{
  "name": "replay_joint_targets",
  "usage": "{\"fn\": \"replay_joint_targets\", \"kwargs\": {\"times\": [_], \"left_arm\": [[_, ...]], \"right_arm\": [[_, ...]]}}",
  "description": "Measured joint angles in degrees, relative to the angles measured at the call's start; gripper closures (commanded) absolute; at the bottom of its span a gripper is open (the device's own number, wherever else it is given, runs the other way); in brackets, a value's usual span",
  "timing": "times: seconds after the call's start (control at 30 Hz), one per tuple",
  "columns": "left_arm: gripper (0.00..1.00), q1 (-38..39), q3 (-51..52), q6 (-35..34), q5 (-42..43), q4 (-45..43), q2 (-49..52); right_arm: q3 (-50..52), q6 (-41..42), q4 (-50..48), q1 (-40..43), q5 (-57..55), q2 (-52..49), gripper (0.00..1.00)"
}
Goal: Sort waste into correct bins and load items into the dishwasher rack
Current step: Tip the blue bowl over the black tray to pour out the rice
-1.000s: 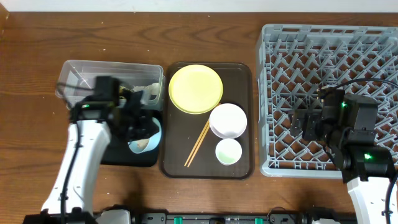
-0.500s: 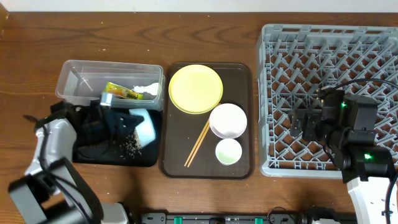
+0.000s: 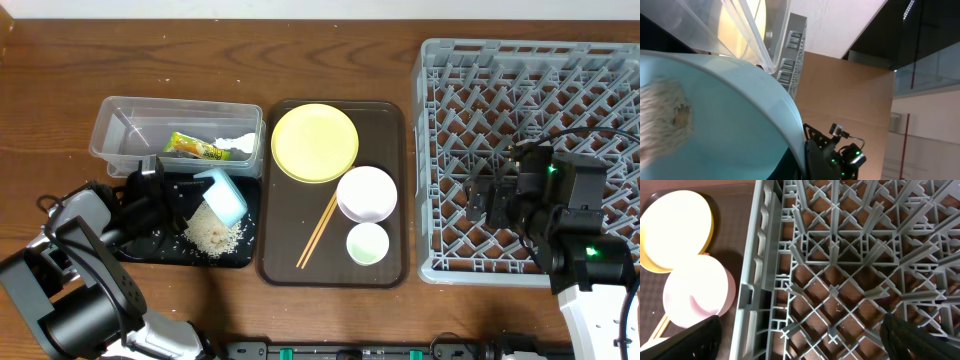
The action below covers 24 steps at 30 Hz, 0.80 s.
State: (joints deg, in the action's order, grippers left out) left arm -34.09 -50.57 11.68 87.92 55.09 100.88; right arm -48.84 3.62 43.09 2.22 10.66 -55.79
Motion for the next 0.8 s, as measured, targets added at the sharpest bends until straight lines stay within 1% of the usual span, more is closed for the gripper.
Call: {"fn": "replay_joint_targets", "kwargs": {"times": [0.47,0.6,0.8], "left_arm": [[0.94,0.0,0.0,-2.0,0.7,0.0,0.0],[0.94,0.0,0.0,-6.3,0.7,0.0,0.0],[0.94,0.0,0.0,-14.8,0.7,0.0,0.0]], "right_arm": [[0.0,0.0,0.8,0.0,0.0,0.0,0.01],[0.0,0.0,0.9,0.0,0.0,0.0,0.01],[0.0,0.0,0.9,0.0,-0.2,0.0,0.01]]}}
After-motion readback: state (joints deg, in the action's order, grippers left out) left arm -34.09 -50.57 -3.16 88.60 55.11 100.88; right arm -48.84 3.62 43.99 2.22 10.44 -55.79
